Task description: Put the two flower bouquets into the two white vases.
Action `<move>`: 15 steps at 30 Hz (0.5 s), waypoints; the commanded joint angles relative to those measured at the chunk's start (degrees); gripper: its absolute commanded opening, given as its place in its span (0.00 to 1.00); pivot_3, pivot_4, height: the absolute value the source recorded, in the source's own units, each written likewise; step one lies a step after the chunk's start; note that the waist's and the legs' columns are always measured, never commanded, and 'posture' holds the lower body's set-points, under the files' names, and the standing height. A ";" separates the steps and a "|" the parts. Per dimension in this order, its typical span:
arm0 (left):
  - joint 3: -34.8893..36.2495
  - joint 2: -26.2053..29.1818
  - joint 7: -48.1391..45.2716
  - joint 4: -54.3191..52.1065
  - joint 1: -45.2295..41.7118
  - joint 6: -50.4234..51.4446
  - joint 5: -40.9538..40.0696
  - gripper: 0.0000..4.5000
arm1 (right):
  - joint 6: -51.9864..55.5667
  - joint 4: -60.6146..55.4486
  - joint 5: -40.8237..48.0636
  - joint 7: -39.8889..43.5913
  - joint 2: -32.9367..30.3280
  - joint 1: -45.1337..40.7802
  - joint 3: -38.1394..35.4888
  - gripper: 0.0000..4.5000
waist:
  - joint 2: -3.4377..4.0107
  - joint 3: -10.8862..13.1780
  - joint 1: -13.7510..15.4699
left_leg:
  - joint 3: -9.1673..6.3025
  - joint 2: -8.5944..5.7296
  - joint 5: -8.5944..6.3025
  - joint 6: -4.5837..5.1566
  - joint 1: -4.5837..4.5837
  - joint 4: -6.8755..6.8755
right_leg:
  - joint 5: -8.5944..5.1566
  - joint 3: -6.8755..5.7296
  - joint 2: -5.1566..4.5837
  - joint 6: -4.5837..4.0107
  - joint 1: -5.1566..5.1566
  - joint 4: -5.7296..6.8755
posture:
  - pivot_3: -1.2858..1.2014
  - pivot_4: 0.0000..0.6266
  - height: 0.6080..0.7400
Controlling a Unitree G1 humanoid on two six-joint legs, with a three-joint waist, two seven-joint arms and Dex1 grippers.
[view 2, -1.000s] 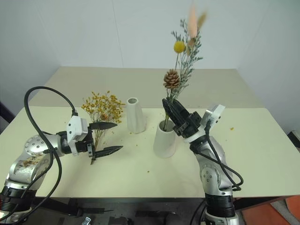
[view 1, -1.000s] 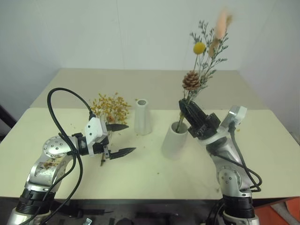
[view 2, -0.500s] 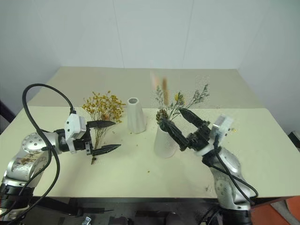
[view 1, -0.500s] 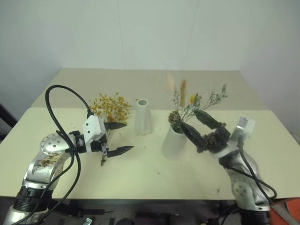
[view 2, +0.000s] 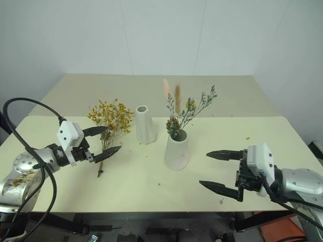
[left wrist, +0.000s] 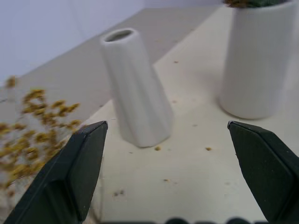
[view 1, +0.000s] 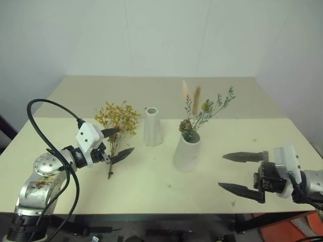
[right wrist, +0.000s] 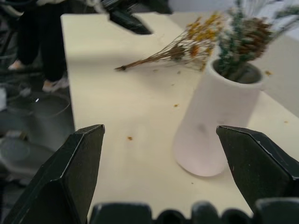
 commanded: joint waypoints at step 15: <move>11.67 -19.68 41.96 -8.94 -23.65 67.88 8.14 1.00 | 1.60 0.70 -3.22 5.68 -2.48 -9.78 8.01 1.00 | -0.11 0.00 1.37 | -0.21 -0.12 -0.01 -0.01 -0.02 0.04 | 0.12 -0.14 -0.02 -0.13 0.13 -0.13 | 0.52 0.24 1.00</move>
